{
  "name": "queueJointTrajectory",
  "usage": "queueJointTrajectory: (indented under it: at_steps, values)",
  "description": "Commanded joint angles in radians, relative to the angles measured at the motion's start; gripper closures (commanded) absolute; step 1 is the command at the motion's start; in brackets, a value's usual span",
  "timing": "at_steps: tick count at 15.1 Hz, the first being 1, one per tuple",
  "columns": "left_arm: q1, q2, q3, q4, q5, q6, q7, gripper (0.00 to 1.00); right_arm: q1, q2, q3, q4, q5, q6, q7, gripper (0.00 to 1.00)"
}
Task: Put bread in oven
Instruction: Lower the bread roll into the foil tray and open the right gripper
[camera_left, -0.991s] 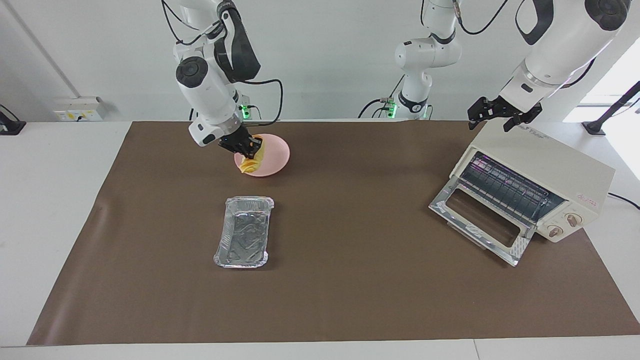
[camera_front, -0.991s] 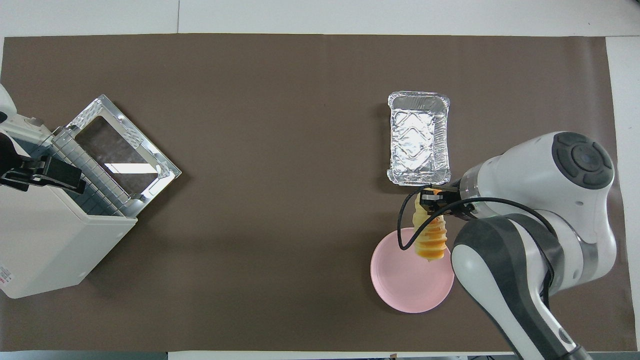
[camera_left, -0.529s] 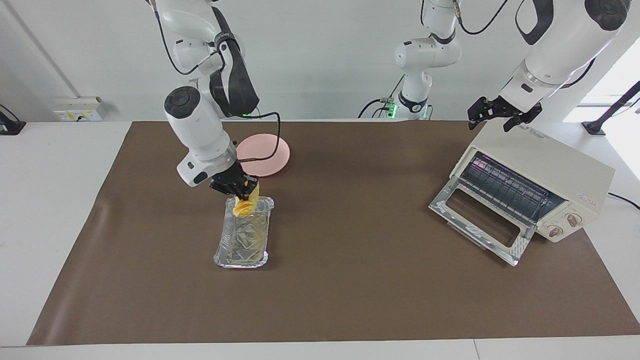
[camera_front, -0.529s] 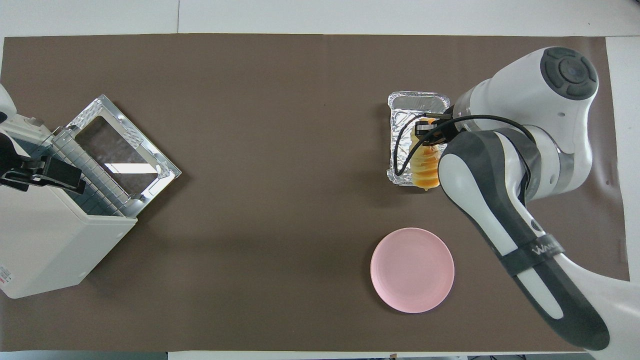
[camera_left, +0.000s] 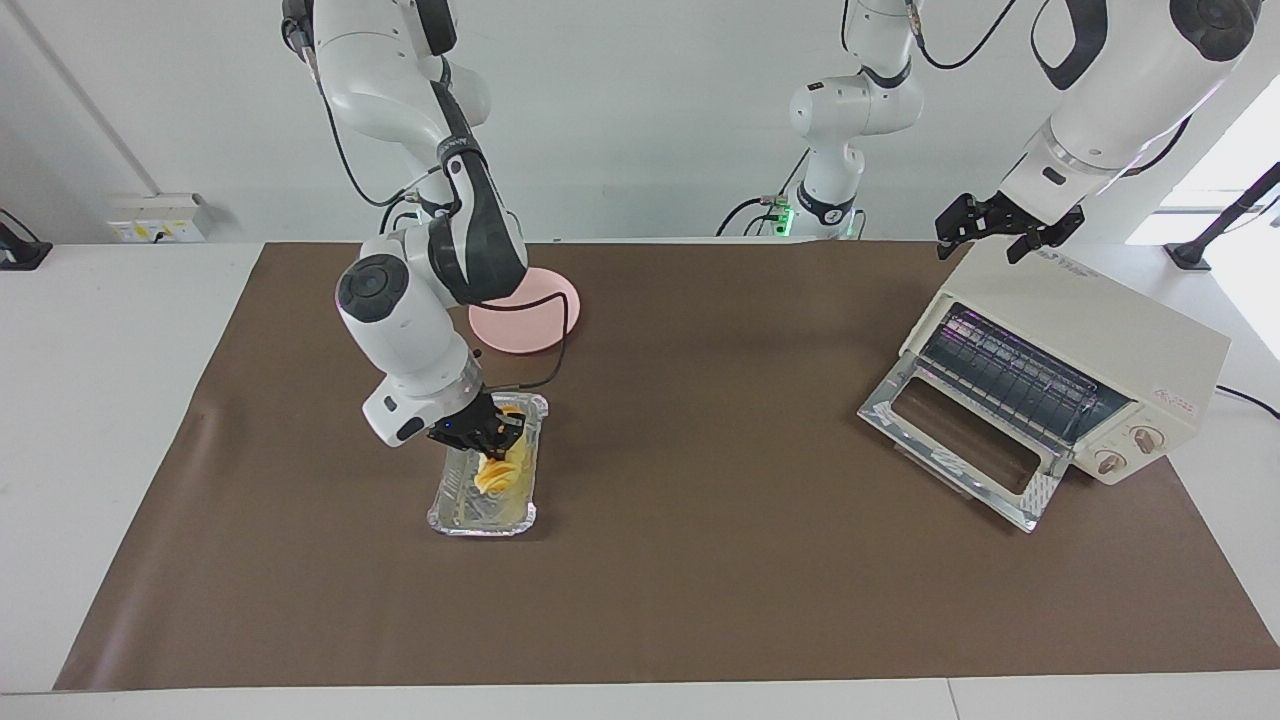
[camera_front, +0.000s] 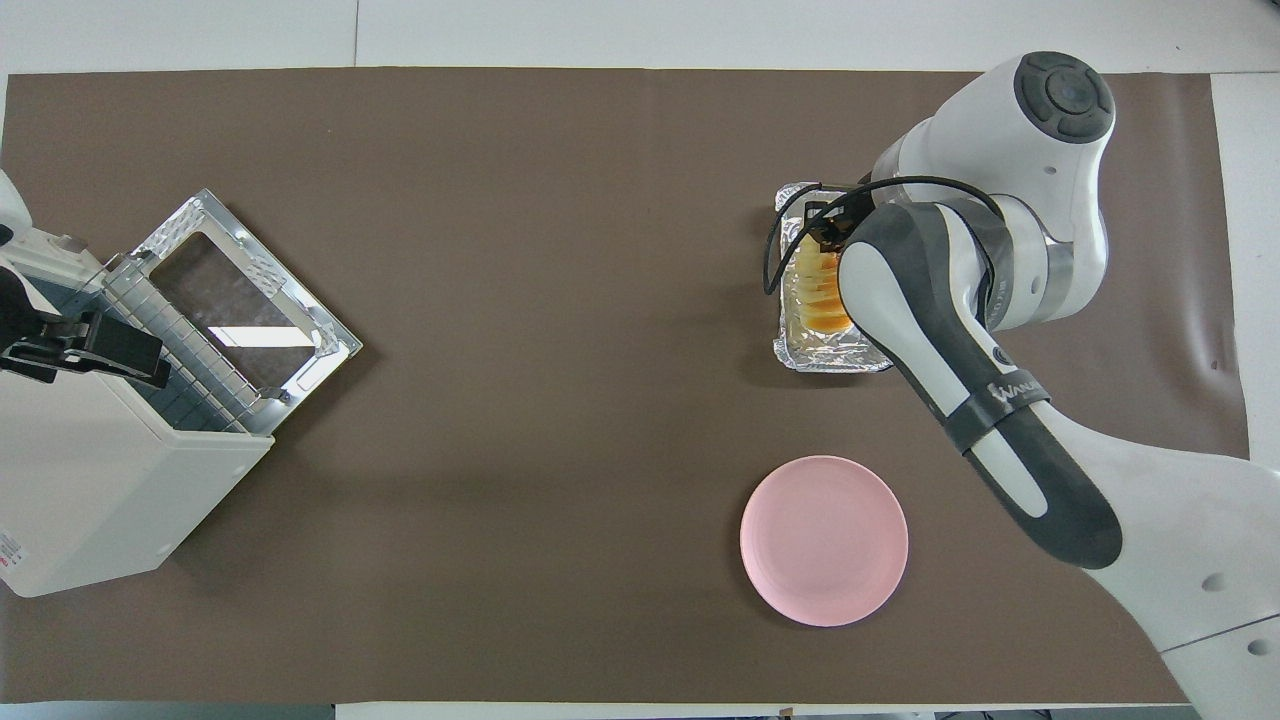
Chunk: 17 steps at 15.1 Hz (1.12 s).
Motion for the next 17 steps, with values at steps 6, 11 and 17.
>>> queueJointTrajectory:
  at_steps: [6, 11, 17]
  values:
    - [0.01, -0.025, -0.006, -0.029, 0.011, 0.018, 0.004, 0.0, -0.007, 0.012, 0.007, -0.155, 0.006, 0.174, -0.036, 1.0]
    - [0.012, -0.027, -0.006, -0.029, 0.011, 0.018, 0.004, 0.0, -0.03, 0.009, 0.005, -0.09, -0.014, 0.123, -0.095, 0.0]
    - [0.012, -0.025, -0.006, -0.029, 0.011, 0.018, 0.004, 0.0, -0.061, -0.005, 0.004, 0.0, -0.046, -0.055, -0.124, 0.0]
